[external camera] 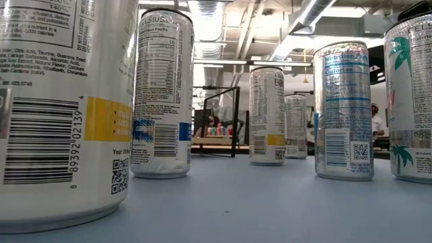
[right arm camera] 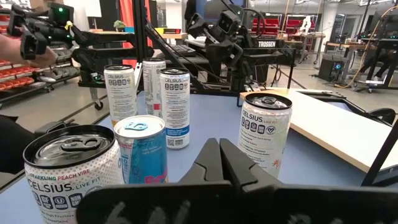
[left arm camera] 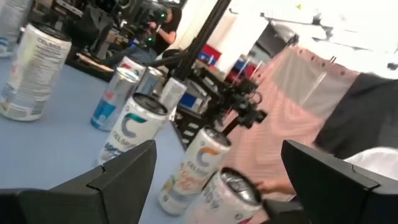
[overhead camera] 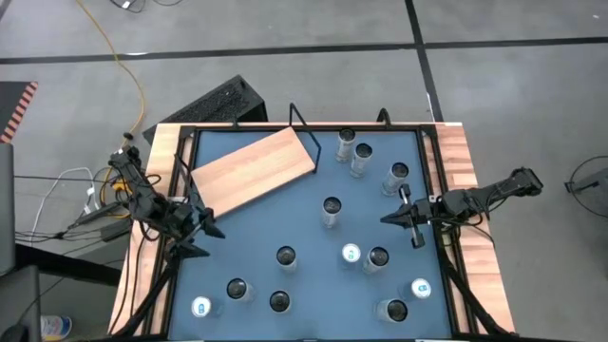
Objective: Place canned beverage on shelf
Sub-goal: Put the left blue soda can on the shelf
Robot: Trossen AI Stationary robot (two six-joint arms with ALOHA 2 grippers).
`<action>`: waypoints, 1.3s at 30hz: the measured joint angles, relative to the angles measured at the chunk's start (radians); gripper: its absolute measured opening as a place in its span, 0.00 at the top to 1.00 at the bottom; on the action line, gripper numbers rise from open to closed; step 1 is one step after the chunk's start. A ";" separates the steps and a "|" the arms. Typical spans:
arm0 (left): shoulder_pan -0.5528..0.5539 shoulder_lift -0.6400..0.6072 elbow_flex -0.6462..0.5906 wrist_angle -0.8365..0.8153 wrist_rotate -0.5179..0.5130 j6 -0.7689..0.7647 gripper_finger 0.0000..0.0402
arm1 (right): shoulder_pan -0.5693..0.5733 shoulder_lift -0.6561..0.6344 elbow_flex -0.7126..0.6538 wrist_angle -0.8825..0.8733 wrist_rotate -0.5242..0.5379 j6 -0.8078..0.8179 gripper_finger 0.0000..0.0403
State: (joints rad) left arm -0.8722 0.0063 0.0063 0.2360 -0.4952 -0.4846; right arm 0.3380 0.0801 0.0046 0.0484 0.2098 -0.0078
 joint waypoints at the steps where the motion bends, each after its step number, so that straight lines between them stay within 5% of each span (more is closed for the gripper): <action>1: 0.000 0.000 0.000 0.016 0.017 -0.007 0.17 | 0.000 0.000 0.000 0.000 0.000 0.000 1.00; 7: 0.000 0.000 0.000 0.178 0.180 -0.001 0.17 | 0.000 0.000 0.000 0.000 0.000 0.000 1.00; 13: 0.000 0.026 0.029 0.313 0.207 -0.007 0.17 | 0.000 0.000 0.000 0.000 0.000 0.000 1.00; 21: -0.001 0.399 0.387 0.293 0.303 0.070 0.17 | 0.000 0.000 0.000 0.000 0.000 0.000 1.00; 26: -0.002 0.728 0.815 -0.171 0.340 0.175 0.17 | 0.000 0.000 0.000 0.000 0.000 0.000 1.00; 32: -0.026 1.107 1.358 -0.908 0.339 0.001 0.17 | 0.000 0.000 0.000 0.000 0.000 0.000 1.00; 39: -0.161 1.428 1.696 -1.380 0.250 -0.270 0.17 | 0.000 0.000 0.000 0.000 0.000 0.000 1.00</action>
State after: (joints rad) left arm -1.0328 1.4342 1.7019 -1.1444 -0.2448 -0.7550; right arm 0.3382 0.0803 0.0044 0.0486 0.2100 -0.0078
